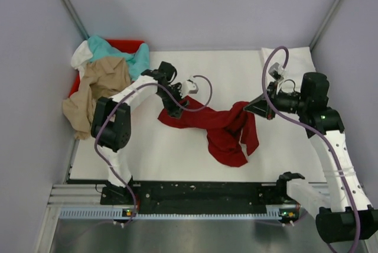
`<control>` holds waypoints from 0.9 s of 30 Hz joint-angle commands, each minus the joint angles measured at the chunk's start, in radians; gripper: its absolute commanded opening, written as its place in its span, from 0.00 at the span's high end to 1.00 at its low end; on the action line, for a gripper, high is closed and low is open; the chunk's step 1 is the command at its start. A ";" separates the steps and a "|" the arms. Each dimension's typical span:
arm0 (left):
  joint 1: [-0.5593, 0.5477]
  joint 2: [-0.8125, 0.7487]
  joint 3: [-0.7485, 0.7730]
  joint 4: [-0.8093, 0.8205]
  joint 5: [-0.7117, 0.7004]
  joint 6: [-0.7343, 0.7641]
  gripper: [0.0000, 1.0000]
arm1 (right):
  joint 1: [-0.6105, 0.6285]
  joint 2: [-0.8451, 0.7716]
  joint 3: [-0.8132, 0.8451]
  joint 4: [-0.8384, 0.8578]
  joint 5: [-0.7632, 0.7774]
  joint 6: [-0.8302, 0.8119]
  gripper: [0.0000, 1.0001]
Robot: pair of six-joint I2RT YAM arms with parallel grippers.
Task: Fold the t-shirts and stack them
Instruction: Flatten out the tshirt
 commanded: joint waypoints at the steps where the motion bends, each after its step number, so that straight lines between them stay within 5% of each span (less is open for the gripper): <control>1: 0.019 0.121 0.172 0.108 -0.111 -0.127 0.27 | -0.014 0.015 0.000 0.028 -0.113 0.020 1.00; 9: 0.021 0.426 0.624 -0.024 -0.257 -0.334 0.24 | -0.016 0.039 -0.008 0.028 -0.041 0.026 1.00; 16: 0.021 0.492 0.603 0.010 -0.254 -0.437 0.22 | -0.014 0.053 -0.005 0.030 -0.034 0.023 1.00; 20: 0.021 0.567 0.711 -0.136 -0.214 -0.482 0.29 | -0.014 0.053 -0.006 0.031 -0.032 0.022 1.00; 24: 0.019 0.544 0.621 -0.068 -0.174 -0.480 0.34 | -0.016 0.056 -0.008 0.034 -0.026 0.013 1.00; 26: 0.019 0.556 0.614 -0.055 -0.154 -0.480 0.45 | -0.014 0.062 0.001 0.036 -0.030 0.017 1.00; 27: 0.019 0.566 0.622 -0.073 -0.125 -0.478 0.59 | -0.016 0.065 0.004 0.037 -0.031 0.020 1.00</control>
